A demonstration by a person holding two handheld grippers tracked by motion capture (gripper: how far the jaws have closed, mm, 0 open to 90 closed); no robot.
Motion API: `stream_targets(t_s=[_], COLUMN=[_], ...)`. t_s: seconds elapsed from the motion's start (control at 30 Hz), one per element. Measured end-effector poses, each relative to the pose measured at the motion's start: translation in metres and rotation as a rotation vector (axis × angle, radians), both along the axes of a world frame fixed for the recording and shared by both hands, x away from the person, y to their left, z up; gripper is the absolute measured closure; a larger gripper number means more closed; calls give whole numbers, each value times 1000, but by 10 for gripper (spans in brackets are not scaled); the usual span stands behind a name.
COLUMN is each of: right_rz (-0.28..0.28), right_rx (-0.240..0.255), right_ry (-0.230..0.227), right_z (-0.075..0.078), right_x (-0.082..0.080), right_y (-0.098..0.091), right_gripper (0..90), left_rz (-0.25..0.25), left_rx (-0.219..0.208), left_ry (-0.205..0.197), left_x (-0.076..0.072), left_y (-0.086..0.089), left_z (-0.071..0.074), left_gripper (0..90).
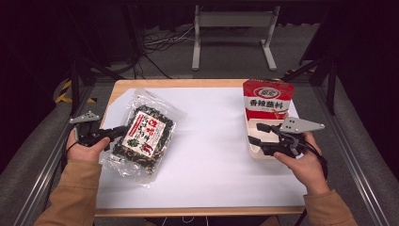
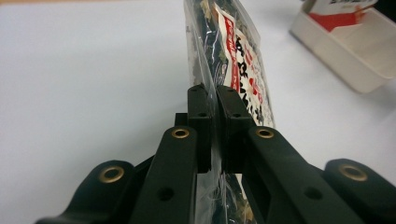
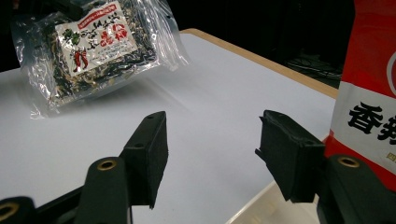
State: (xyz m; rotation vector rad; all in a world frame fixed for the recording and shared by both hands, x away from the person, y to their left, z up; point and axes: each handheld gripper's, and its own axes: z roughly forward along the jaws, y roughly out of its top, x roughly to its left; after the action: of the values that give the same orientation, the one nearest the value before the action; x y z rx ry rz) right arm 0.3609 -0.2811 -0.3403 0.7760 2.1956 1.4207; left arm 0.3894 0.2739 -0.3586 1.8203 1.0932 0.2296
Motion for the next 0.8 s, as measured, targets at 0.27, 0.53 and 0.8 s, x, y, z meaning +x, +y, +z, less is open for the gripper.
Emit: stream_targets(t_s=[0.27,0.53,0.8], right_rz=[14,21,28], right_rx=[8,18,32], right_ry=[17,34,56], right_z=[1,3,4], right_x=[0,-2,-5], right_y=[7,9,13], right_gripper=[431,432,431], left_rz=[-88,-164,-206], left_rx=[-12,-76,-136], left_ry=[-120,-203,-270], left_x=[-20,-32,-40], left_y=[-32,-58,-77], left_z=[23,38,40], left_gripper=[855,855,856])
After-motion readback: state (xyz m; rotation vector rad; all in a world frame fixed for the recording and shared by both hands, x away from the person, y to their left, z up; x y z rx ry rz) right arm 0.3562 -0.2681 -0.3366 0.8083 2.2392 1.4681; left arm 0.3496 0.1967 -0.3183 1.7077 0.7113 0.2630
